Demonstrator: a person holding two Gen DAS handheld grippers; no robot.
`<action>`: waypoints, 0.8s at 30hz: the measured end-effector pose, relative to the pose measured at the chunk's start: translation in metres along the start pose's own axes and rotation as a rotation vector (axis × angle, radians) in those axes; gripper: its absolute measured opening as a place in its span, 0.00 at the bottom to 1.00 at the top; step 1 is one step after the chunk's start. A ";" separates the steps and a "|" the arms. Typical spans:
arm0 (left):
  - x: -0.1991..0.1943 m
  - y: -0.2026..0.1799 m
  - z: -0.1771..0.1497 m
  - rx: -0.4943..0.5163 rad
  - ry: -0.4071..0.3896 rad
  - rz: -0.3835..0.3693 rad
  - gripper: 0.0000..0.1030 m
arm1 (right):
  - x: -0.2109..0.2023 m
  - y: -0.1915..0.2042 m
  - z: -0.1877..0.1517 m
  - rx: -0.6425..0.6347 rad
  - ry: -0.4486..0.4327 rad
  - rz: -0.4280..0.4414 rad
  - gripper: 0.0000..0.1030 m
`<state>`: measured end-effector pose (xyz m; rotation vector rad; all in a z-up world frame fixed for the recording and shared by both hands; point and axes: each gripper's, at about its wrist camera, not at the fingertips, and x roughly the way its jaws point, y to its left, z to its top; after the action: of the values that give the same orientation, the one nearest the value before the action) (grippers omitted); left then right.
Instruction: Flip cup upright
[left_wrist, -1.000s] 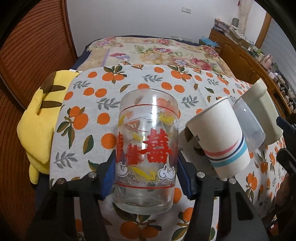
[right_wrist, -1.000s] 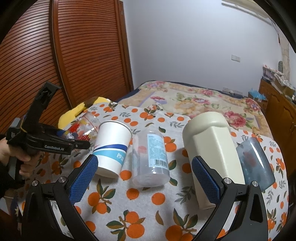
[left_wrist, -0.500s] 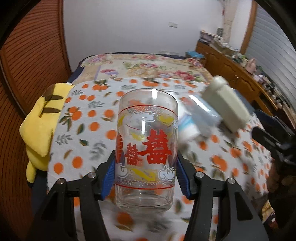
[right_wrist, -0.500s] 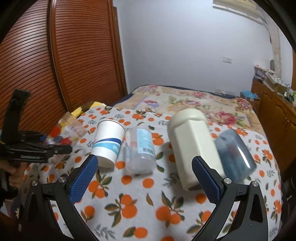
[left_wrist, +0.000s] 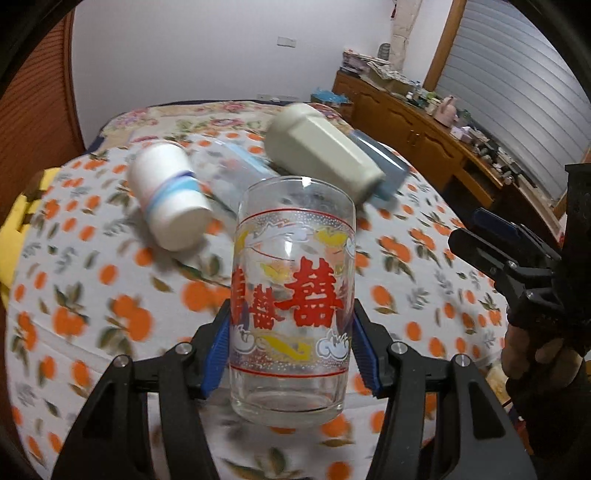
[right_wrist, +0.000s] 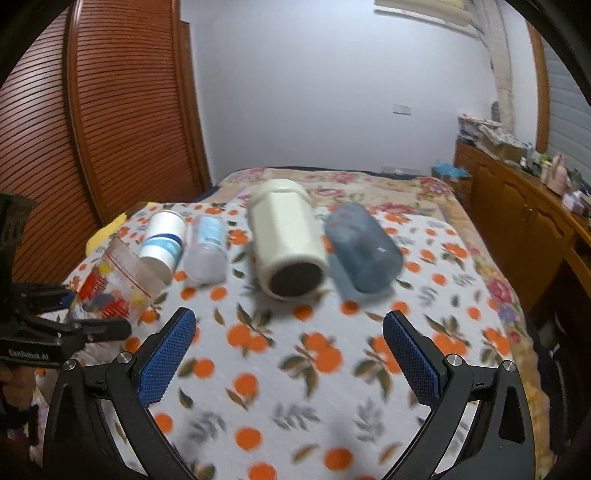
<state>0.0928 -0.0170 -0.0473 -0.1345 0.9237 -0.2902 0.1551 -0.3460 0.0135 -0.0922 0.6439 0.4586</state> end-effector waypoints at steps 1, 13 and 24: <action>0.002 -0.005 -0.003 -0.004 0.004 -0.010 0.55 | -0.003 -0.002 -0.002 0.001 -0.001 -0.005 1.00; 0.027 -0.039 -0.008 0.000 0.058 0.006 0.56 | -0.021 -0.024 -0.024 0.052 0.002 -0.023 1.00; 0.044 -0.041 -0.006 0.003 0.071 0.060 0.56 | -0.008 -0.031 -0.032 0.084 0.045 -0.006 1.00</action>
<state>0.1054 -0.0689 -0.0750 -0.0940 0.9957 -0.2417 0.1454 -0.3839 -0.0090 -0.0248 0.7060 0.4243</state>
